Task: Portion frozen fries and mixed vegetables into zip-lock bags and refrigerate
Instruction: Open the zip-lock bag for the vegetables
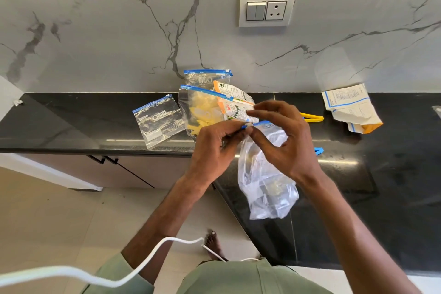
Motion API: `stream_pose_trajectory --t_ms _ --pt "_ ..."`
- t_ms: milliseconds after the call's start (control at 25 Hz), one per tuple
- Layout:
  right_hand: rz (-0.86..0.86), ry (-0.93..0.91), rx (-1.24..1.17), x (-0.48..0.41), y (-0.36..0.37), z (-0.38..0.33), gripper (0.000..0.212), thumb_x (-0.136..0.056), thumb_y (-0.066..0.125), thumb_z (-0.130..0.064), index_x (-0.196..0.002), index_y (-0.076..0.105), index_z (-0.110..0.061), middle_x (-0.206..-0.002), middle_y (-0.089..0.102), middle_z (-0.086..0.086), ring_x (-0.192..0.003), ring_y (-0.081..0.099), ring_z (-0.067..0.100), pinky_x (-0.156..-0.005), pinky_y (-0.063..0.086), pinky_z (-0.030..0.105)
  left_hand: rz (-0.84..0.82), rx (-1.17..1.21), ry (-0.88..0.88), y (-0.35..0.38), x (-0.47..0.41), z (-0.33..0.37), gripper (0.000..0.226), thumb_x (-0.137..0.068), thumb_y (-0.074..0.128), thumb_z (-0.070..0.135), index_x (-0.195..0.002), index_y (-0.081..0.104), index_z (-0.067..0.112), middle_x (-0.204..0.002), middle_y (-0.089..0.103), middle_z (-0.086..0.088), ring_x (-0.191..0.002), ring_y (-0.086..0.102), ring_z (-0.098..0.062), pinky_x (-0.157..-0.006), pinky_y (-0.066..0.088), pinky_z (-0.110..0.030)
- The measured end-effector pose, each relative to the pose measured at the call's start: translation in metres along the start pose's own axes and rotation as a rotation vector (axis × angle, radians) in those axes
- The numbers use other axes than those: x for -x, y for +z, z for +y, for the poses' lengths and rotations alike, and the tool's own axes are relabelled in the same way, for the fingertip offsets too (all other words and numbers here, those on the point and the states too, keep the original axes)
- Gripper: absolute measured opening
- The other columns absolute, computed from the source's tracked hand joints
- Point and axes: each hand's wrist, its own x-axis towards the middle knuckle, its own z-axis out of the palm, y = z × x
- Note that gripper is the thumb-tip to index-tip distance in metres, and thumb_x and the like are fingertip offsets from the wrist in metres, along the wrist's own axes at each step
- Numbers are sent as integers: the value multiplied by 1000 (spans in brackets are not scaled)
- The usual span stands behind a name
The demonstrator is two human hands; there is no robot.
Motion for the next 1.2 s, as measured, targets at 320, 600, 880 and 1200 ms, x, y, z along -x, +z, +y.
stream_pose_trajectory --t_ms 320,600,880,1200 --pt "-131 43 -157 1 -5 -1 9 -88 82 -9 -96 76 -10 -89 73 -5 -77 71 16 -71 60 30 -33 -251 108 -9 -2 12 21 -104 56 13 -87 69 15 -77 60 18 -68 57 -1 -59 45 -22" --pt "-191 69 -172 0 -6 -4 13 -77 76 -4 -78 66 -13 -71 64 1 -64 60 19 -61 54 34 -97 -444 267 -10 -5 20 16 -94 66 9 -79 65 14 -71 59 8 -62 47 -8 -56 36 -21" --pt "-337 3 -125 -8 -18 0 20 -69 75 3 -76 67 -13 -68 62 -3 -62 57 14 -64 46 18 -22 -353 282 -4 -1 26 21 -93 67 5 -73 60 8 -72 50 11 -63 44 -7 -63 31 -11" --pt "-415 162 -25 10 -64 32 17 -76 77 -3 -81 72 -19 -77 70 -5 -71 65 10 -69 56 38 279 -174 175 -38 -5 14 16 -99 61 2 -85 70 1 -79 70 -2 -72 67 -16 -67 54 -28"
